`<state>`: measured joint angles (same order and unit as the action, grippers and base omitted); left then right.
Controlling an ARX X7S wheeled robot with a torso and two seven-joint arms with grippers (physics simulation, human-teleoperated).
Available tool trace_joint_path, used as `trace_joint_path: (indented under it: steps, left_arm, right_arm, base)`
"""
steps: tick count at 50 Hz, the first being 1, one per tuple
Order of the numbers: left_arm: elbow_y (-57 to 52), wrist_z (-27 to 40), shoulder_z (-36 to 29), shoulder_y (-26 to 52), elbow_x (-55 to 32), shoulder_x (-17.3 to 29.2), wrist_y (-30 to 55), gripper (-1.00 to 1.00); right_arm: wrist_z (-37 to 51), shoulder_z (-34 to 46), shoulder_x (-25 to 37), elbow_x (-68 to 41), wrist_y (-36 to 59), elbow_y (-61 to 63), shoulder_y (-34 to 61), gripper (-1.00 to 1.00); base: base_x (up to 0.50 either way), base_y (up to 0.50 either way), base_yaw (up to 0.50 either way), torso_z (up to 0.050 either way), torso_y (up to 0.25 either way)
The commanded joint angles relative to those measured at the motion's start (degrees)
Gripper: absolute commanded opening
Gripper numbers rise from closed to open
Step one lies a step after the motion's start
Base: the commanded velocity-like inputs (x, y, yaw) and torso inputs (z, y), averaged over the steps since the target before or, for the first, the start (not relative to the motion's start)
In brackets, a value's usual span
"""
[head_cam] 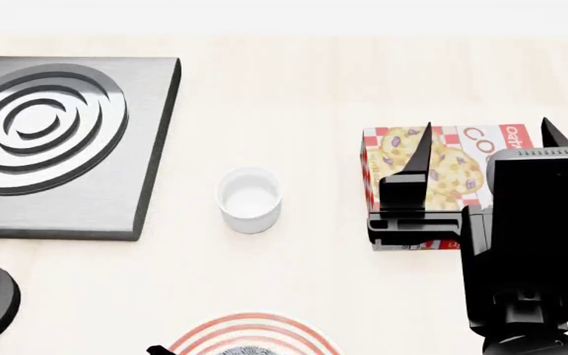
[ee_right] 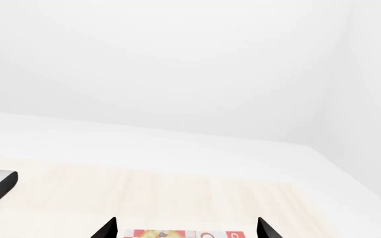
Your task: Pick the akita bowl on the stove and place it on the plate.
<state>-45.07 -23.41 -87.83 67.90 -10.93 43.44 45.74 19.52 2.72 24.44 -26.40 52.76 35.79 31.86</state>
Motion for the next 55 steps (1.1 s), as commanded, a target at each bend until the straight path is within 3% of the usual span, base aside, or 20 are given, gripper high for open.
trace_joint_path:
  steps: [1,15,16,39,55]
  left_arm:
    - [0.04,-0.75,2.52,-0.09,-0.55,-1.45,-0.15,-1.0]
    - [0.09,-0.51,2.15,-0.34,-0.3,-1.53,0.12,-1.0]
    - [0.04,-0.4,2.05,-0.34,-0.14,-1.66,0.26,1.0]
    - [-0.21,1.77,4.02,-1.34,-0.89,-3.01,0.27,1.0]
    - [-1.68,4.89,12.24,-2.57,-7.16,-5.99,1.37,1.0]
  right_arm:
    - [-1.03,-1.13,-0.93,0.87,0.0,-0.07,-0.01,1.0]
    - [-0.84,-1.06,-0.81,0.66,-0.08,-0.1,0.0,1.0]
    - [-0.84,-1.06,-0.81,0.65,-0.14,-0.11,-0.01,1.0]
    - [-0.44,-1.1,-0.71,0.11,0.13,-0.05,0.07,1.0]
    - [-0.29,-1.02,-0.61,-0.09,-0.15,-0.33,0.06,1.0]
  base:
    - [0.0,0.0,0.0,0.0,0.0]
    - [0.0,0.0,0.0,0.001,0.001]
    - [0.0,0.0,0.0,0.0,0.0]
    - [0.0,0.0,0.0,0.0,0.0]
    - [0.0,0.0,0.0,0.0,0.0]
